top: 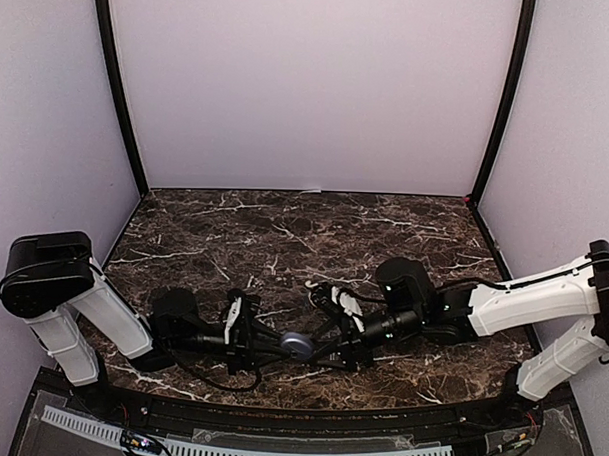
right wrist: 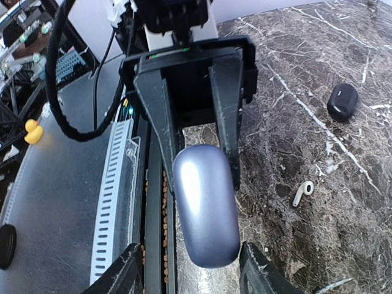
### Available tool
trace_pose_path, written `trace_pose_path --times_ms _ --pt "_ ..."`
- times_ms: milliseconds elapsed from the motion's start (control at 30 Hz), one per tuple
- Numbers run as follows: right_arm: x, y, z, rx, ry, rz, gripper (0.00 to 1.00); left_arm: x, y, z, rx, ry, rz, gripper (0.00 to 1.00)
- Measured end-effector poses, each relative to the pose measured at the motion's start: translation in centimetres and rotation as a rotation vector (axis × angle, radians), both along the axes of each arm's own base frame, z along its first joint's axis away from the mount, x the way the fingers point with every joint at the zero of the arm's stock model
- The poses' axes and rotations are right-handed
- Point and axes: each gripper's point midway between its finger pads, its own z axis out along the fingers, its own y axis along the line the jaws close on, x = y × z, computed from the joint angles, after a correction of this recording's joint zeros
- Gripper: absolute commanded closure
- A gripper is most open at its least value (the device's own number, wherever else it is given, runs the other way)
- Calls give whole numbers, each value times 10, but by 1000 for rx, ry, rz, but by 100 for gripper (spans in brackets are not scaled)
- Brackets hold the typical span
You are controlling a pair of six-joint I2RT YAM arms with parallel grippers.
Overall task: Insert the wireless bluetooth earbuds into the charging case
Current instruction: Pass from the left arm to the right
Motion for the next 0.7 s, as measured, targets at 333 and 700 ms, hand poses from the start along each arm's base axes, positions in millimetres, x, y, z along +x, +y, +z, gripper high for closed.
trace_pose_path --times_ms 333,700 --pt "-5 8 -13 -46 -17 27 56 -1 0 -3 10 11 -6 100" --pt "-4 11 -14 -56 -41 27 67 -3 0 -1 6 14 -14 100"
